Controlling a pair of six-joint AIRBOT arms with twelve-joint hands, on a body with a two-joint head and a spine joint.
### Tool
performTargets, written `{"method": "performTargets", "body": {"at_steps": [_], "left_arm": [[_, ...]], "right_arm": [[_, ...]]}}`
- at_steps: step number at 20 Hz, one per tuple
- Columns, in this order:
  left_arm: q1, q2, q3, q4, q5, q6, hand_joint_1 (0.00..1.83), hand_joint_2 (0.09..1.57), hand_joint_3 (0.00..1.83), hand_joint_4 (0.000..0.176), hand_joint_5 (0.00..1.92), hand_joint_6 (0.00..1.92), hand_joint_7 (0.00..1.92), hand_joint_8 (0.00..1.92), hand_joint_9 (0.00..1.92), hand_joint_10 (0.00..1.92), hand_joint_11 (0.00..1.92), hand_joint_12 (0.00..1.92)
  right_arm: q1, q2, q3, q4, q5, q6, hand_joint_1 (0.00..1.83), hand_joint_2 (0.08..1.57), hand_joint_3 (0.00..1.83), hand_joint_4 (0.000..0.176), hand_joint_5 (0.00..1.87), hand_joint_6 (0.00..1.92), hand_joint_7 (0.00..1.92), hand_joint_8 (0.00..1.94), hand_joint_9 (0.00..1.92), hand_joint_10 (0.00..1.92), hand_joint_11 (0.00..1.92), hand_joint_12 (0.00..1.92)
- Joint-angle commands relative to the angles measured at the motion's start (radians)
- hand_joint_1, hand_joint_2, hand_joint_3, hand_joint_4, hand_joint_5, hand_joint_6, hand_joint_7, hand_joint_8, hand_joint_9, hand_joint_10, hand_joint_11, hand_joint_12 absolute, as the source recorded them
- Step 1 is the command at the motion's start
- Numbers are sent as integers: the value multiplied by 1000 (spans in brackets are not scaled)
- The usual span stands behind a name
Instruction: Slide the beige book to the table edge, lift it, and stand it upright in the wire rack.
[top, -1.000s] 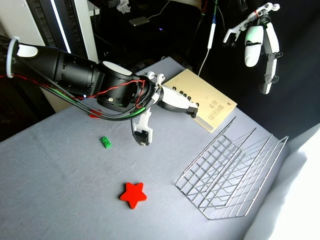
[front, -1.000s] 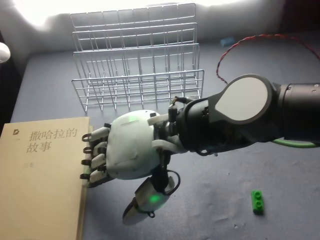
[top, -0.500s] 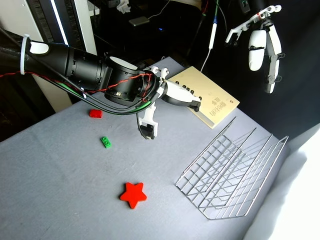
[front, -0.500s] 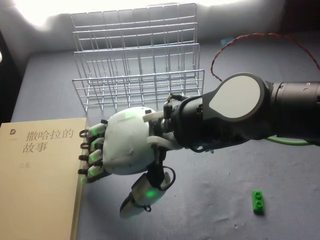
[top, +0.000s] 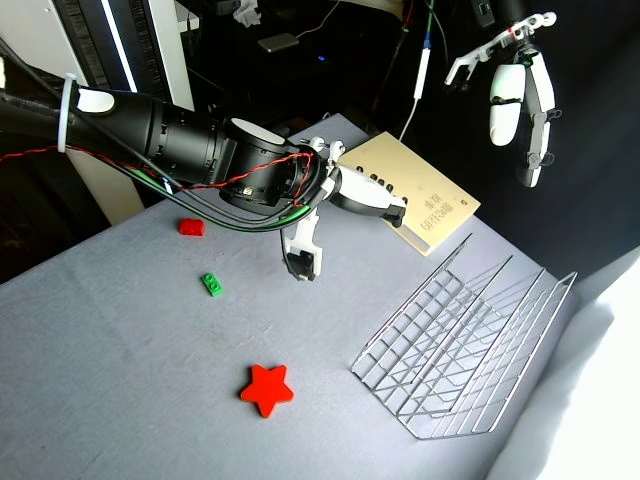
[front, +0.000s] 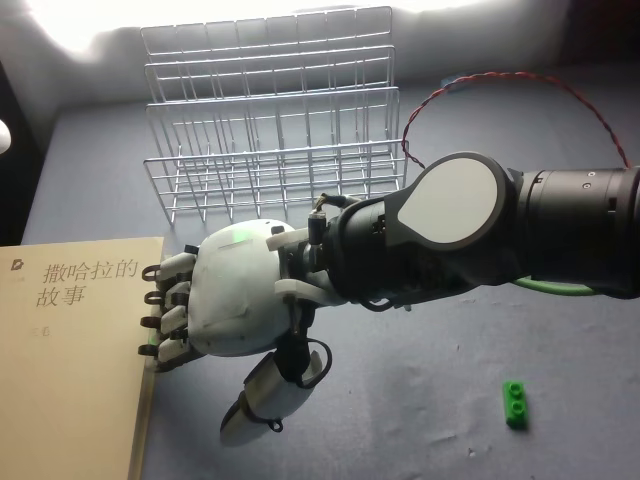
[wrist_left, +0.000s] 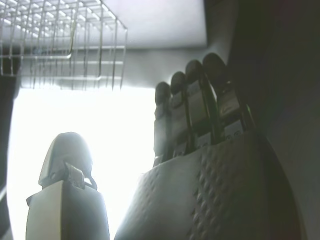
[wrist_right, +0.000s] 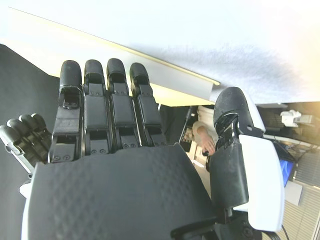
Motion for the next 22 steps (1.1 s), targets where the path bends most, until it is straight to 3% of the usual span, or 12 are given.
{"method": "performTargets", "body": {"at_steps": [1, 6, 9, 15, 22], "left_arm": [[-11, 15, 2, 0, -19, -6, 370, 1102, 0, 0, 338, 0, 328, 0, 314, 1, 0, 780], [-18, 14, -3, -14, -15, -6, 381, 1102, 0, 0, 342, 1, 322, 0, 299, 0, 0, 761], [-19, 14, -4, -14, -18, -6, 355, 1097, 0, 0, 308, 0, 295, 0, 272, 0, 0, 651], [-13, 14, 1, -13, -21, 7, 402, 1078, 0, 0, 362, 3, 344, 1, 315, 2, 0, 832], [-11, -7, 38, -7, -5, 7, 383, 1085, 2, 0, 331, 1, 316, 2, 296, 0, 0, 756]], "right_arm": [[9, -1, 3, 25, -28, -1, 38, 1151, 3, 0, 288, 2, 296, 2, 285, 4, 0, 731], [2, -9, 30, 25, -21, -7, 86, 1152, 0, 0, 277, 6, 286, 5, 276, 5, 0, 715], [0, -13, 47, 25, -18, -12, 95, 1154, 1, 0, 283, 5, 288, 2, 276, 2, 0, 702], [-4, -33, 74, 25, -21, -27, 35, 1168, 3, 0, 267, 2, 283, 2, 273, 2, 0, 704], [-4, -43, 87, 25, -35, -27, 84, 1154, 0, 0, 265, 1, 280, 1, 264, 2, 0, 665]]}}
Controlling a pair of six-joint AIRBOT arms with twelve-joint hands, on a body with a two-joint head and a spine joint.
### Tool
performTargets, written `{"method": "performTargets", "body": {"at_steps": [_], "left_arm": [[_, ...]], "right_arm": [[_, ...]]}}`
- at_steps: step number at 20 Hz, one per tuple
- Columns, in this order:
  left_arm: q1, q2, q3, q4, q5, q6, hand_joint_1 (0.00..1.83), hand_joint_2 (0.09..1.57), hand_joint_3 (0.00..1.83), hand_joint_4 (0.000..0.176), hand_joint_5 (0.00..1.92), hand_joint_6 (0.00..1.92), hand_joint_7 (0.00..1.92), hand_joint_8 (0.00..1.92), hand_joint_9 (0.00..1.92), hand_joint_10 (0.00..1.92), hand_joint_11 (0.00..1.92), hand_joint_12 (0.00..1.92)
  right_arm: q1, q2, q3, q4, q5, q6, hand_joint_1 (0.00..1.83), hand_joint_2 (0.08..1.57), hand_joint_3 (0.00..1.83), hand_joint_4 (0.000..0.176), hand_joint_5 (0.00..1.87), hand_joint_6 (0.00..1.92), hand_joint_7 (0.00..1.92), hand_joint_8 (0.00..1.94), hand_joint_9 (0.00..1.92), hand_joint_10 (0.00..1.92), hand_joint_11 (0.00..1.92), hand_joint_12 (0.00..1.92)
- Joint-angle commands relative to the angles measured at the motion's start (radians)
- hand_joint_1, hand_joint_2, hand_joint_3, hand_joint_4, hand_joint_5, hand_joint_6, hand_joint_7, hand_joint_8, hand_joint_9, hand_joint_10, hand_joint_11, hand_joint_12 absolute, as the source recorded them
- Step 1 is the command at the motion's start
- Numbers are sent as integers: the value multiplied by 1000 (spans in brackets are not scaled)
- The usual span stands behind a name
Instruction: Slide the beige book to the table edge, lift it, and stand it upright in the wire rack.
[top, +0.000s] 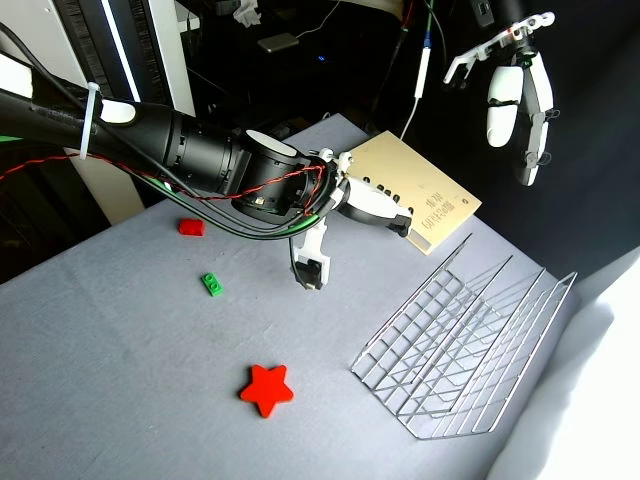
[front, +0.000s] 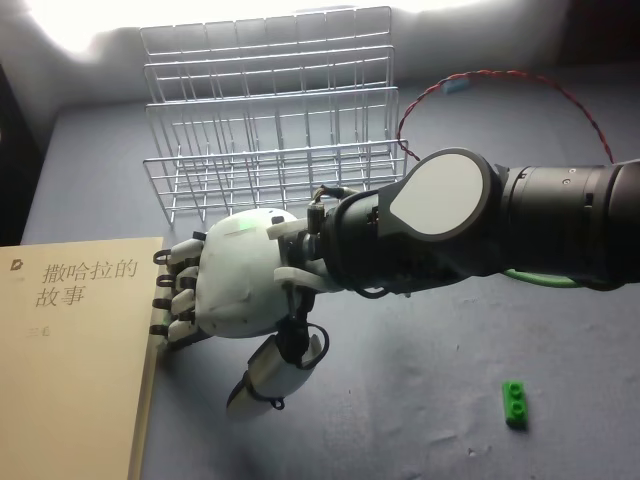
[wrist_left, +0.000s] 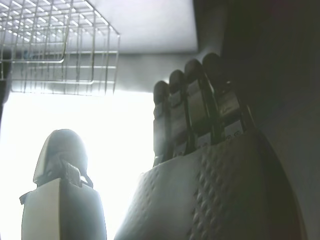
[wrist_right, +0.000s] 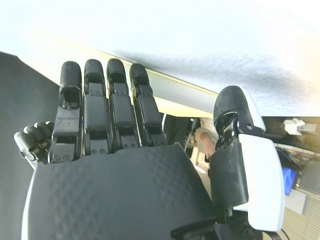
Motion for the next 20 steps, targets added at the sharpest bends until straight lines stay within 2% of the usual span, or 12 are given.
{"method": "performTargets", "body": {"at_steps": [1, 3, 5, 8, 11, 15, 20], "left_arm": [[-2, -1, 11, 5, -32, -5, 388, 1086, 2, 0, 333, 2, 319, 3, 295, 0, 0, 751], [3, -23, 34, 5, -13, 5, 388, 1089, 1, 0, 339, 1, 323, 2, 302, 1, 0, 826], [3, -46, 61, -37, -11, 11, 390, 1091, 0, 0, 325, 5, 312, 4, 291, 3, 0, 826], [9, -71, 91, -56, 2, 12, 408, 1088, 0, 0, 333, 1, 320, 1, 306, 2, 0, 898], [14, -73, 97, -65, 6, 12, 420, 1084, 0, 0, 347, 4, 325, 3, 307, 2, 0, 895], [17, -73, 105, -78, 5, 12, 427, 1080, 0, 0, 345, 1, 326, 1, 305, 0, 0, 885], [19, -73, 108, -78, 3, 12, 432, 1077, 0, 0, 349, 0, 333, 2, 311, 1, 0, 890]], "right_arm": [[4, 0, 3, 25, -23, -5, 55, 1156, 0, 0, 262, 0, 280, 1, 266, 2, 0, 685], [6, 0, 10, 25, -20, -10, 76, 1153, 0, 0, 290, 6, 305, 5, 292, 7, 0, 731], [8, -2, 12, 25, -21, -10, 83, 1154, 0, 0, 289, 4, 300, 1, 292, 5, 0, 728], [13, -11, 12, 25, -41, -4, 106, 1155, 0, 0, 282, 0, 306, 2, 289, 2, 0, 701], [20, -21, 14, 25, -53, 5, 64, 1153, 0, 0, 296, 5, 309, 4, 295, 3, 0, 777], [26, -31, 13, 25, -61, 14, 77, 1154, 0, 0, 283, 2, 293, 1, 283, 1, 0, 671], [28, -43, 15, 25, -80, 30, 106, 1145, 0, 0, 294, 6, 301, 3, 285, 1, 0, 717]]}}
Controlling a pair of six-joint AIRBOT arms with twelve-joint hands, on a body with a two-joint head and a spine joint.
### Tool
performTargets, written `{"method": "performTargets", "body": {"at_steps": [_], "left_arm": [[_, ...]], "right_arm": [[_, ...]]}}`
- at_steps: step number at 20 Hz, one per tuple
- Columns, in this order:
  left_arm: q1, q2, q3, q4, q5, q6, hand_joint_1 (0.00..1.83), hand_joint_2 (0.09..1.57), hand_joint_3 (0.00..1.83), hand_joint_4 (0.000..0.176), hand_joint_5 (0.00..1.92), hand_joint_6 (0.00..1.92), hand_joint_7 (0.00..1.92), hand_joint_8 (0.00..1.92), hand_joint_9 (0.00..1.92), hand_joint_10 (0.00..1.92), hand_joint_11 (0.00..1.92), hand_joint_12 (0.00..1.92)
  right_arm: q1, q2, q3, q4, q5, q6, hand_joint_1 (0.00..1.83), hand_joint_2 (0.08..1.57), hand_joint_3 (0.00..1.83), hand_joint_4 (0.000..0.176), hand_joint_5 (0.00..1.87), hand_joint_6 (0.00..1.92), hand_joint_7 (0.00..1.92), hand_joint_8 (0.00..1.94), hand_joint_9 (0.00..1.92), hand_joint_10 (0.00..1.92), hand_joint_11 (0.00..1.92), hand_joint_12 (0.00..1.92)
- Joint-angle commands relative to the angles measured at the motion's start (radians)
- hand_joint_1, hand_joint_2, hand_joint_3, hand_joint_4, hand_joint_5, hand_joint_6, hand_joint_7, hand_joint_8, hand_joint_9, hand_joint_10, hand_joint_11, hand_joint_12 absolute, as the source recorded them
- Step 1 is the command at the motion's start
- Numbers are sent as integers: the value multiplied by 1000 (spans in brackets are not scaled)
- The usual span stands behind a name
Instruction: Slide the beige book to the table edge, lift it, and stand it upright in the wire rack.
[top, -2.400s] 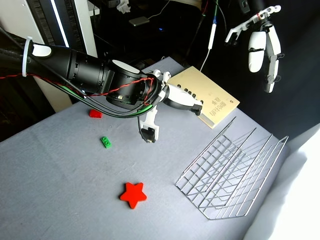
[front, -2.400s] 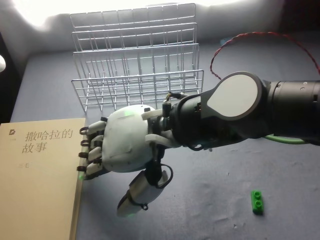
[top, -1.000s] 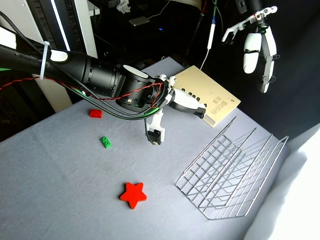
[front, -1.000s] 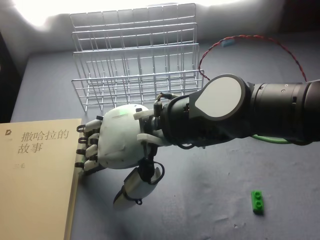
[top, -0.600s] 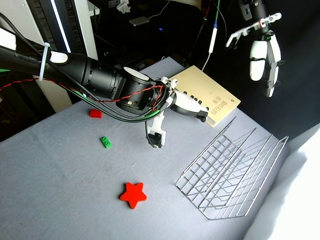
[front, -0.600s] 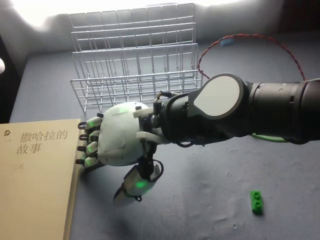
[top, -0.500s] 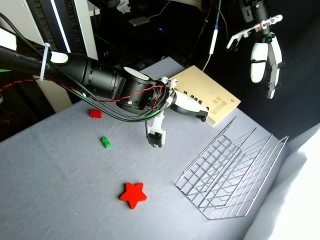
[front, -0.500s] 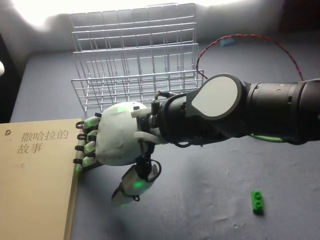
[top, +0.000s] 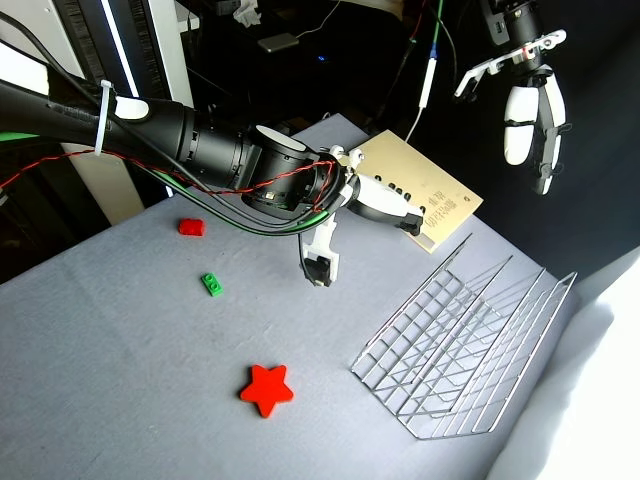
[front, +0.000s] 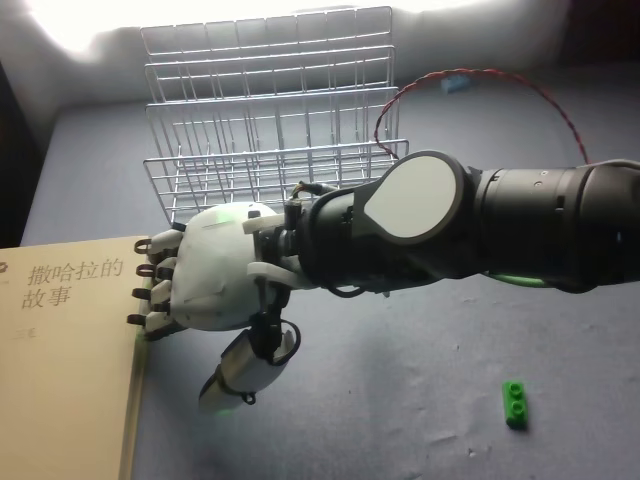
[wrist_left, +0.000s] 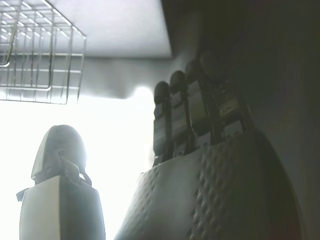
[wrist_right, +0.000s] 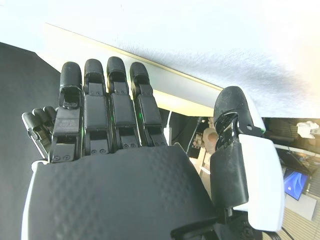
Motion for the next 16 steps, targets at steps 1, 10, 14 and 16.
{"method": "performTargets", "body": {"at_steps": [1, 10, 14, 16], "left_arm": [[-2, 10, 7, 5, -43, -3, 424, 1081, 1, 0, 353, 1, 337, 2, 300, 2, 0, 845], [-4, 14, -2, 5, -39, -3, 429, 1082, 2, 0, 363, 0, 346, 1, 312, 1, 0, 863], [-4, 16, 2, 3, -9, -3, 449, 1069, 0, 0, 353, 0, 346, 0, 321, 1, 0, 888], [-4, 15, 15, -26, 46, -3, 443, 1072, 0, 0, 347, 2, 327, 4, 308, 4, 1, 886]], "right_arm": [[19, -3, 0, 23, -32, 5, 65, 1155, 1, 0, 269, 1, 278, 0, 275, 0, 0, 698], [17, -17, -1, 23, -26, 13, 104, 1136, 0, 0, 285, 1, 296, 1, 294, 3, 0, 736], [6, -9, -28, 23, -19, 13, 95, 1140, 1, 0, 281, 2, 294, 1, 292, 1, 0, 749], [6, -6, -43, 23, -21, 14, 87, 1146, 1, 0, 271, 1, 280, 1, 273, 1, 0, 700]]}}
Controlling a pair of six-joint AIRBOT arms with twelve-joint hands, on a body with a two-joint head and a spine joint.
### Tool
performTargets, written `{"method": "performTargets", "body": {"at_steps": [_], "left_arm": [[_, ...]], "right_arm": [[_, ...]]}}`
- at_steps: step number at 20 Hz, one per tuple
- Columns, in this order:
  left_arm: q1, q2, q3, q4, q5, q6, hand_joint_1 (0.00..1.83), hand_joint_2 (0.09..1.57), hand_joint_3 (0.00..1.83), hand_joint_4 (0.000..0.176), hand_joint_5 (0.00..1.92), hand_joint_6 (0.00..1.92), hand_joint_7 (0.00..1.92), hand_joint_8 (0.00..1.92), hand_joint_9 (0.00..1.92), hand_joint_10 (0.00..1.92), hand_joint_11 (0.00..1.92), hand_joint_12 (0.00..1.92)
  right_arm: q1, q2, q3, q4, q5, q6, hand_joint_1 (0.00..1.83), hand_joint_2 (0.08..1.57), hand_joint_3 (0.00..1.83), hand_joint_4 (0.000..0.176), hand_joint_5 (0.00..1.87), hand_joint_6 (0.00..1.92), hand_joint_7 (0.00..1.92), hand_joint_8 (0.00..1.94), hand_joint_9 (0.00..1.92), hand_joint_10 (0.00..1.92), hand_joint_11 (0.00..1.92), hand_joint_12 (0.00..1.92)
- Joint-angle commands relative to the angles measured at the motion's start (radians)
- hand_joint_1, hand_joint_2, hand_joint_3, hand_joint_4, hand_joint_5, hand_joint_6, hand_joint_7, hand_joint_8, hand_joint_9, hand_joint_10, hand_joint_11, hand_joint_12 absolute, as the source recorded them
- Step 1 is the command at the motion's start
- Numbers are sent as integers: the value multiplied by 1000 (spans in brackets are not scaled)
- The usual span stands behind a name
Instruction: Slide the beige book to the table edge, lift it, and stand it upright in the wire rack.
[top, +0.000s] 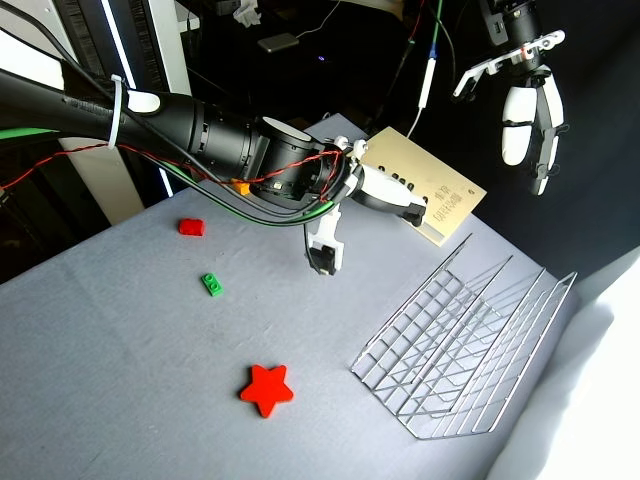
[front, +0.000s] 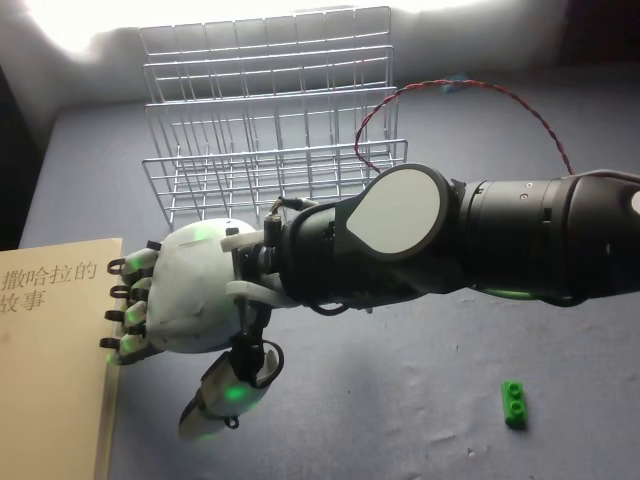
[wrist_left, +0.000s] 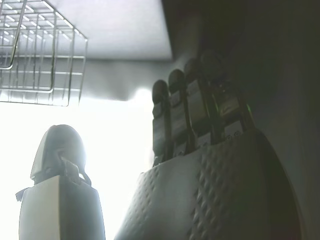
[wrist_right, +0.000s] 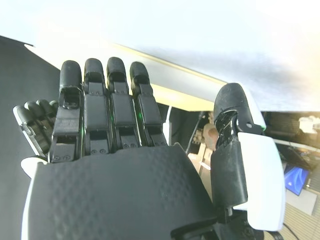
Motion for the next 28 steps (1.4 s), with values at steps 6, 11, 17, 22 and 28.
{"method": "performTargets", "body": {"at_steps": [6, 11, 17, 22, 28], "left_arm": [[4, 10, 40, -15, 59, -4, 428, 1085, 0, 0, 343, 11, 311, 8, 283, 5, 0, 828], [13, -4, 58, -118, 83, -4, 439, 1081, 0, 0, 392, 10, 351, 8, 313, 7, 0, 826], [65, -41, 88, -166, 83, -15, 437, 1070, 1, 0, 384, 0, 350, 0, 320, 0, 0, 832], [143, -48, 93, -207, 33, -15, 462, 1062, 0, 0, 368, 2, 338, 1, 301, 0, 0, 820], [285, -52, 98, -349, -64, -15, 501, 1045, 0, 0, 344, 3, 320, 3, 305, 3, 0, 824]], "right_arm": [[-1, 33, -35, 21, -31, 13, 114, 1135, 0, 0, 289, 3, 301, 2, 294, 4, 0, 724], [-34, 235, -212, 21, -73, 26, 94, 1138, 0, 0, 294, 0, 294, 0, 287, 0, 0, 728], [15, 393, -307, 20, 95, -29, 97, 1142, 0, 0, 284, 0, 299, 1, 286, 2, 0, 723], [48, 529, -370, 19, 175, -11, 98, 1139, 0, 0, 303, 3, 309, 2, 300, 3, 0, 745], [101, 662, -446, 44, 201, 23, 72, 1149, 1, 0, 298, 0, 298, 0, 299, 1, 0, 744]]}}
